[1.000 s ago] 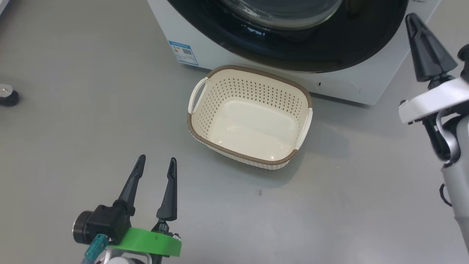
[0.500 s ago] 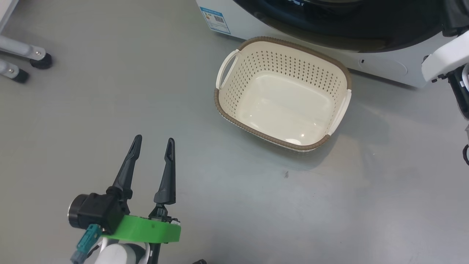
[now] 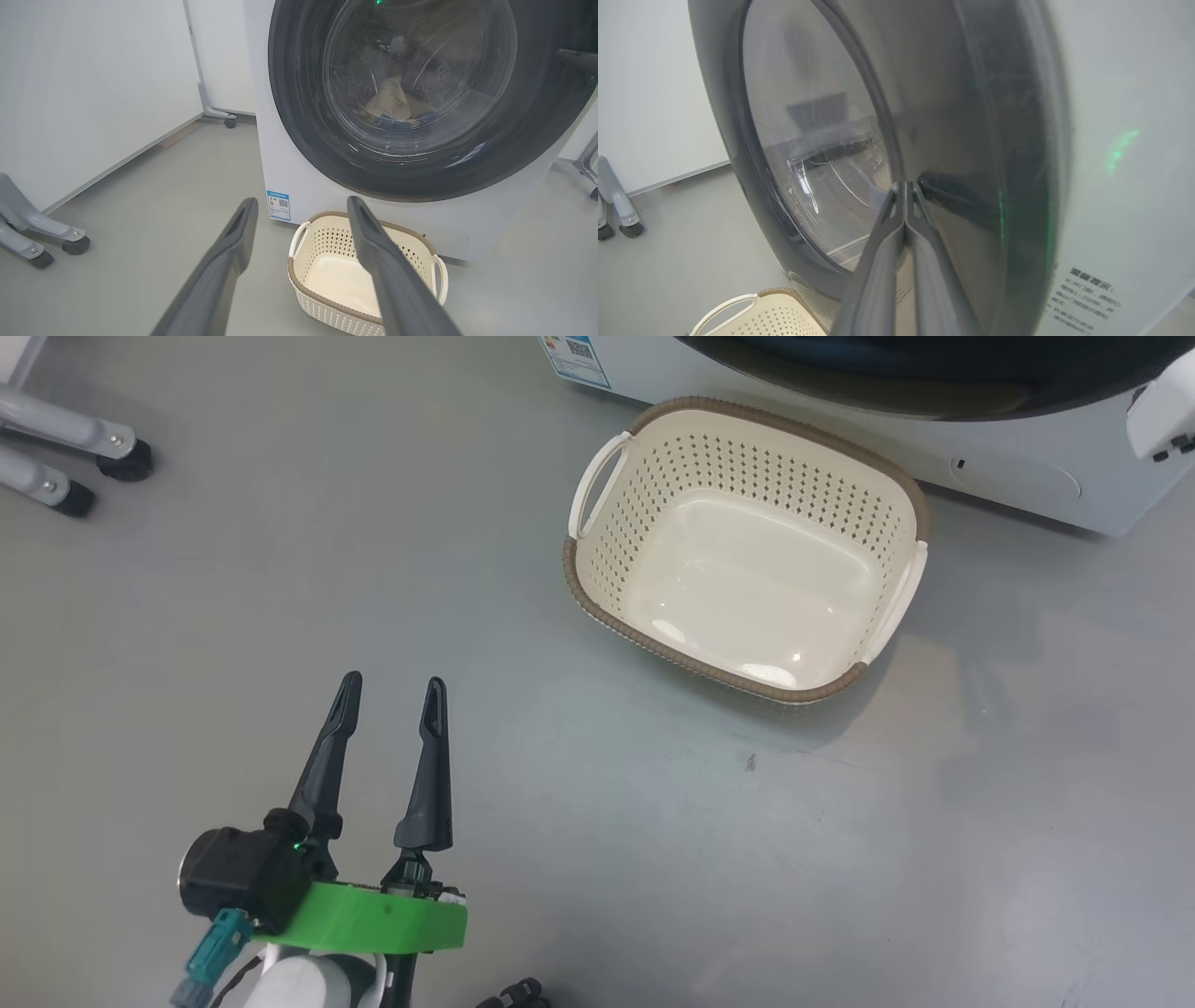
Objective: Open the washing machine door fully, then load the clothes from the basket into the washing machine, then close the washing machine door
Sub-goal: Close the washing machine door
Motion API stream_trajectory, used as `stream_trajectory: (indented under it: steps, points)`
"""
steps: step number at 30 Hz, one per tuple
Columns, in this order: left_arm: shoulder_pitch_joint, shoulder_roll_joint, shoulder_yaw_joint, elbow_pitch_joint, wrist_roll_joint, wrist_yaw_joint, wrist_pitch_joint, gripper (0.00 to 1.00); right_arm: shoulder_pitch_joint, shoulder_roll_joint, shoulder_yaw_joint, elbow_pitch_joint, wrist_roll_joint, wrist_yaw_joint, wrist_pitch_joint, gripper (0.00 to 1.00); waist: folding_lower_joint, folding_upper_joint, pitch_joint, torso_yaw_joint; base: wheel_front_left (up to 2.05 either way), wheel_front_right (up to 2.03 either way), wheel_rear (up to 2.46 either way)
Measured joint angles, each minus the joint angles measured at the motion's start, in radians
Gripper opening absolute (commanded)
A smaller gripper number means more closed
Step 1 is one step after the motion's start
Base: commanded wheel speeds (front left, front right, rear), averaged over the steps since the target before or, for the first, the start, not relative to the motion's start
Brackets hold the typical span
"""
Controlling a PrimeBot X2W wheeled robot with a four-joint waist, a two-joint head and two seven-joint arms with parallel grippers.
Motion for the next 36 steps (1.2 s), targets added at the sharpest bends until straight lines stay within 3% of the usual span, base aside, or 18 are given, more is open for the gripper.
stream_trajectory:
  steps: [11, 22, 36]
  points:
    - [0.003, -0.001, -0.006, -0.021, -0.014, 0.016, 0.000, 1.00, -0.113, -0.023, 0.019, 0.093, -0.007, 0.001, -0.003, 0.00, 0.0000, 0.0000, 0.010, 0.003, 0.00, 0.00, 0.00]
    - [0.003, -0.002, -0.010, -0.035, -0.015, 0.019, 0.000, 1.00, -0.130, -0.020, 0.063, 0.151, -0.007, 0.000, -0.060, 0.00, 0.0000, 0.0000, 0.010, 0.003, 0.00, 0.00, 0.00]
    - [0.002, -0.002, -0.030, 0.000, 0.002, 0.025, 0.000, 1.00, 0.079, 0.009, 0.110, 0.125, 0.052, 0.000, -0.216, 0.00, 0.0000, 0.0000, -0.048, -0.002, 0.00, 0.00, 0.00]
